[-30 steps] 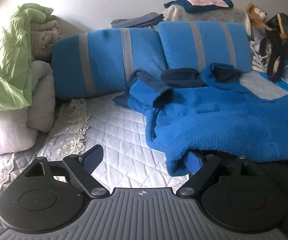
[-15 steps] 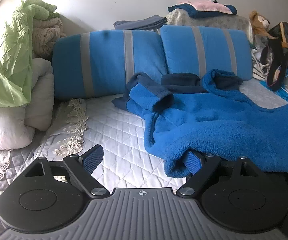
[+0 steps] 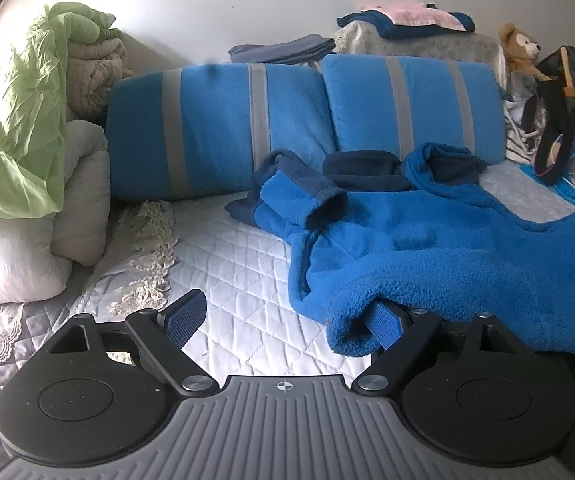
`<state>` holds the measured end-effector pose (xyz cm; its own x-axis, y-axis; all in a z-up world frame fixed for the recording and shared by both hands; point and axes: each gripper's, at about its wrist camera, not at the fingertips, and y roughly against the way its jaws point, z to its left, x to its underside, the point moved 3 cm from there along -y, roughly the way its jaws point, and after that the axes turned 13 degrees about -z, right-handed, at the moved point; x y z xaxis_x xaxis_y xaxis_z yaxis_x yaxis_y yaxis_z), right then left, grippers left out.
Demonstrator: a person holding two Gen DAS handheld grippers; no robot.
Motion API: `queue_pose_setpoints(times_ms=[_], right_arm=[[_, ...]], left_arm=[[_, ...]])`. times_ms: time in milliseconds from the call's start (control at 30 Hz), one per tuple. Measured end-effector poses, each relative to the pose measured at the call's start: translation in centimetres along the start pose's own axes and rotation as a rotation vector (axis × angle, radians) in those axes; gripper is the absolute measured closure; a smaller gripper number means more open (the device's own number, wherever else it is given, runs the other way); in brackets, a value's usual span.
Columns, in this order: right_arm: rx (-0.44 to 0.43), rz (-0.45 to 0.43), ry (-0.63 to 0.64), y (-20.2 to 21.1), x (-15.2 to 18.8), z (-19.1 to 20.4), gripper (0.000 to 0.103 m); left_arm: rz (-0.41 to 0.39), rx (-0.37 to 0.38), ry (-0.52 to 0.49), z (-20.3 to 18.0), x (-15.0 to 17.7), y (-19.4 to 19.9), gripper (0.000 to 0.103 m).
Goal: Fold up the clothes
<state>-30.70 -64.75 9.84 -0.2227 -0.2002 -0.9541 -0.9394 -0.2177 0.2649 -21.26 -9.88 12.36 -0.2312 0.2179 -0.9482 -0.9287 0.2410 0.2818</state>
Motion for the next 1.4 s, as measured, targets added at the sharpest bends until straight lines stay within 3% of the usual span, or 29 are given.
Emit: queue_pose_setpoints(times_ms=[300, 400, 500, 567, 600, 733, 800, 867, 967, 1133, 1400], right_arm=[[0.027, -0.021, 0.224, -1.0, -2.0, 3.4, 0.027], [0.021, -0.002, 0.301, -1.3, -2.3, 4.4, 0.042], [0.034, 0.0, 0.346, -1.3, -2.4, 5.1, 0.063], [0.043, 0.001, 0.377, -1.4, -2.6, 5.5, 0.089], [0.047, 0.002, 0.392, -1.4, -2.6, 5.7, 0.091], [0.075, -0.007, 0.409, -1.4, -3.0, 6.0, 0.095], [0.103, -0.015, 0.375, -1.6, -3.3, 5.4, 0.096], [0.127, -0.014, 0.341, -1.8, -3.6, 4.6, 0.096], [0.147, -0.011, 0.303, -2.0, -4.1, 3.7, 0.096], [0.152, -0.009, 0.274, -2.0, -5.2, 2.6, 0.096], [0.153, -0.026, 0.334, -2.1, -7.5, 1.4, 0.096]], left_arm=[[-0.01, -0.004, -0.007, -0.4, -0.3, -0.1, 0.017], [-0.016, -0.007, -0.013, -0.5, -0.5, 0.0, 0.017], [-0.022, -0.016, -0.015, -0.4, -0.4, 0.0, 0.017], [-0.026, -0.022, -0.015, -0.4, -0.4, -0.1, 0.017], [-0.028, -0.034, -0.012, -0.4, -0.3, -0.1, 0.017], [-0.029, -0.08, 0.003, -0.2, -0.2, -0.5, 0.019], [-0.01, -0.049, 0.042, -0.1, -0.2, -0.7, 0.035], [0.011, -0.01, 0.085, -0.1, -0.3, -0.9, 0.067], [0.009, 0.003, 0.068, 0.0, -0.9, -0.7, 0.083], [-0.016, -0.005, -0.013, 0.1, -2.9, -0.1, 0.092], [-0.004, -0.03, -0.291, -2.1, -4.5, -0.1, 0.093]])
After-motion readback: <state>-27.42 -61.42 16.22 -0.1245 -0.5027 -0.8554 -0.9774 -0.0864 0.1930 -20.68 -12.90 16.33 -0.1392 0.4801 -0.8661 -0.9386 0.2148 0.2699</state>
